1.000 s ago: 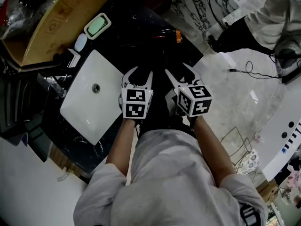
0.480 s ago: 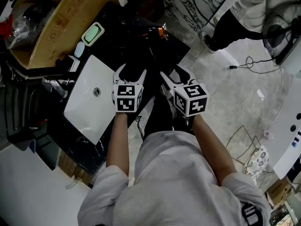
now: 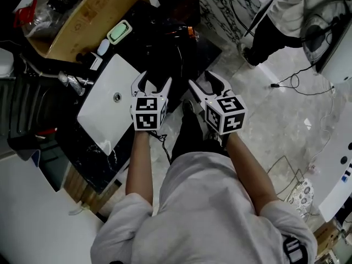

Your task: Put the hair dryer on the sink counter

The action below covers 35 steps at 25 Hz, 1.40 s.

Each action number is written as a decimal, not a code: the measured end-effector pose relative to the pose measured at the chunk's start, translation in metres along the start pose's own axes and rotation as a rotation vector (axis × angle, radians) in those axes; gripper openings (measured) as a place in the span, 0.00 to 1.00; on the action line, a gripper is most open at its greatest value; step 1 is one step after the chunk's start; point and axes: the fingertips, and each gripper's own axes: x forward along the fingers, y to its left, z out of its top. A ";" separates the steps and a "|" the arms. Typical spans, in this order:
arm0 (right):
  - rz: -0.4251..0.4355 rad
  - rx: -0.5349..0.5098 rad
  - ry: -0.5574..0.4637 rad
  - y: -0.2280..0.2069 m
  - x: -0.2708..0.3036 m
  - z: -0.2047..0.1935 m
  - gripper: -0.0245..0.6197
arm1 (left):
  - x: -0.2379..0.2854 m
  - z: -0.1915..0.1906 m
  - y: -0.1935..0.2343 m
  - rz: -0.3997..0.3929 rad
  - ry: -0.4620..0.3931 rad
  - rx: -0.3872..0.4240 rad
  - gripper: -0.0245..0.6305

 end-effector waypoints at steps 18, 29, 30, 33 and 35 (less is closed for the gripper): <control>0.154 -0.214 -0.202 0.085 -0.113 0.009 0.27 | -0.161 0.007 -0.088 0.245 -0.345 -0.178 0.19; 0.127 -0.300 -0.310 0.106 -0.147 0.026 0.08 | -0.200 0.031 -0.110 0.233 -0.474 -0.180 0.06; 0.122 -0.312 -0.317 0.112 -0.150 0.025 0.07 | -0.206 0.031 -0.111 0.228 -0.480 -0.181 0.06; 0.115 -0.338 -0.346 0.132 -0.162 0.022 0.05 | -0.227 0.030 -0.114 0.218 -0.496 -0.171 0.06; 0.107 -0.350 -0.368 0.143 -0.171 0.023 0.05 | -0.241 0.029 -0.115 0.215 -0.508 -0.162 0.06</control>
